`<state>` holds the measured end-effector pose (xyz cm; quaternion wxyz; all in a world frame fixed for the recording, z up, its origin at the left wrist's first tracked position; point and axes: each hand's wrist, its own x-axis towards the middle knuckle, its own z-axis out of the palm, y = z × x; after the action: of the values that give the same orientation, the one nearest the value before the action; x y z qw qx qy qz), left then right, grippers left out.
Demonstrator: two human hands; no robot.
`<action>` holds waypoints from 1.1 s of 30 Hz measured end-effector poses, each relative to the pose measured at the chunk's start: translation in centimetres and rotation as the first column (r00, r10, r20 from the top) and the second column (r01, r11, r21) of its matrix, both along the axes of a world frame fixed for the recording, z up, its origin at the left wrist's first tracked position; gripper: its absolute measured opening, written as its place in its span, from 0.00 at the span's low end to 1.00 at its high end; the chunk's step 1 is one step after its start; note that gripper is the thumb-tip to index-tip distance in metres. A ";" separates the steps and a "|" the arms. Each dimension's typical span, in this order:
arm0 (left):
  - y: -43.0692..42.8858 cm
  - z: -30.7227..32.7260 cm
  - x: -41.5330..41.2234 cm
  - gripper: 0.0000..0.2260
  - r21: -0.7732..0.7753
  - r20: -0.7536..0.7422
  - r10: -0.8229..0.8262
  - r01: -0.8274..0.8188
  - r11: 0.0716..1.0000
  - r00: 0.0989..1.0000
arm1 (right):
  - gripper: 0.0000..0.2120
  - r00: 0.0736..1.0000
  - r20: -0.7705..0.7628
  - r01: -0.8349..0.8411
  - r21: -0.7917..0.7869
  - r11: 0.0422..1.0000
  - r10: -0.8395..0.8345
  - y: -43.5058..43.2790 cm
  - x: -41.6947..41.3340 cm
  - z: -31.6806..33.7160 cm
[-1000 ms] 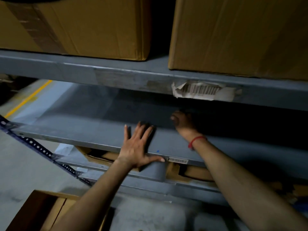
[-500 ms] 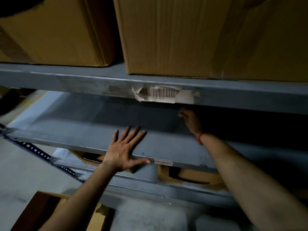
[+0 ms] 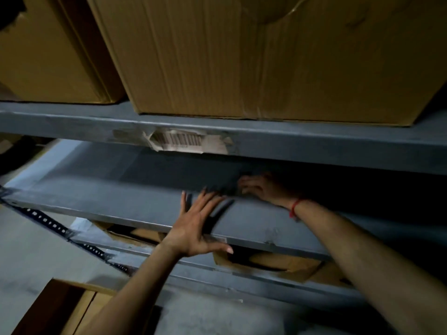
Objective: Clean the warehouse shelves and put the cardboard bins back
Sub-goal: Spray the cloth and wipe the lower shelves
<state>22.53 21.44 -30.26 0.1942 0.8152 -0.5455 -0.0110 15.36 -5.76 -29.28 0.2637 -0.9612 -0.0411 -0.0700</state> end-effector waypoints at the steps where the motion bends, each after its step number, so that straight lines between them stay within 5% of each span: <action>1: -0.5 -0.3 -0.6 0.52 -0.008 0.021 0.033 -0.033 0.999 0.999 | 0.09 0.985 0.023 0.168 0.038 0.985 -0.169 -0.8 0.4 -0.4; 3: -1.1 -0.7 -1.0 0.54 -0.006 0.065 0.114 -0.114 0.993 0.991 | 0.10 0.937 0.019 0.345 0.112 0.932 -0.349 0.7 0.9 -0.5; 5: -1.3 -0.9 -1.0 0.57 0.022 0.076 0.170 -0.172 0.985 0.983 | 0.12 0.958 0.041 0.275 0.128 0.953 -0.282 5.1 0.0 -0.4; 8: -1.1 -1.2 -0.9 0.55 0.048 0.128 0.149 -0.156 0.987 0.981 | 0.09 0.974 0.202 -0.107 0.024 0.994 0.100 9.7 -4.8 -0.3; 12: -1.4 -1.0 -1.1 0.52 0.132 0.164 0.136 -0.159 0.979 0.977 | 0.10 0.858 0.111 -0.504 -0.002 0.864 0.501 4.4 -5.9 0.0; 14: -1.6 -0.5 -1.3 0.54 0.194 0.113 0.159 -0.178 0.965 0.981 | 0.10 0.930 0.024 -0.366 0.074 0.927 0.366 -0.7 -4.3 -0.5; 16: -2.0 0.1 -1.8 0.57 0.252 0.036 0.199 -0.202 0.946 0.979 | 0.10 0.997 0.040 0.055 0.063 0.996 -0.058 -5.6 -2.6 -1.4; 17: -2.3 0.6 -2.3 0.59 0.269 -0.015 0.232 -0.219 0.938 0.973 | 0.12 0.962 0.084 0.254 0.075 0.964 -0.260 -7.3 -2.1 -1.9; 19: -3.6 1.5 -3.5 0.63 0.265 -0.114 0.281 -0.244 0.933 0.953 | 0.16 0.925 0.020 0.380 0.024 0.925 -0.380 -6.9 -1.9 -2.2; 21: -5.3 2.2 -5.0 0.64 0.229 -0.174 0.261 -0.218 0.949 0.950 | 0.15 0.972 -0.002 0.234 -0.054 0.971 -0.234 -2.8 -3.0 -1.4; 24: -7.0 0.9 -7.0 0.62 0.183 -0.144 0.168 -0.140 0.973 0.975 | 0.11 0.954 0.243 -0.146 -0.145 0.979 0.178 2.7 -8.1 -0.9; 28: -7.2 -1.0 -7.4 0.56 0.092 0.048 0.164 -0.168 0.982 0.985 | 0.11 0.865 0.118 -0.468 -0.164 0.868 0.488 0.3 -10.4 -0.5; 30: -7.2 -0.9 -7.4 0.57 0.074 0.048 0.173 -0.176 0.982 0.984 | 0.13 0.922 0.137 -0.339 -0.172 0.925 0.363 -3.5 -8.8 -0.8; 33: -7.2 -0.8 -7.5 0.57 0.090 0.068 0.169 -0.174 0.981 0.983 | 0.10 0.972 0.107 0.221 -0.109 0.969 -0.210 -7.9 -5.7 -2.2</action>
<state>15.06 14.25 -31.06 0.1386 0.8675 -0.4777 0.0043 9.64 -13.69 -31.44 0.1938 -0.9697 0.0471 -0.1411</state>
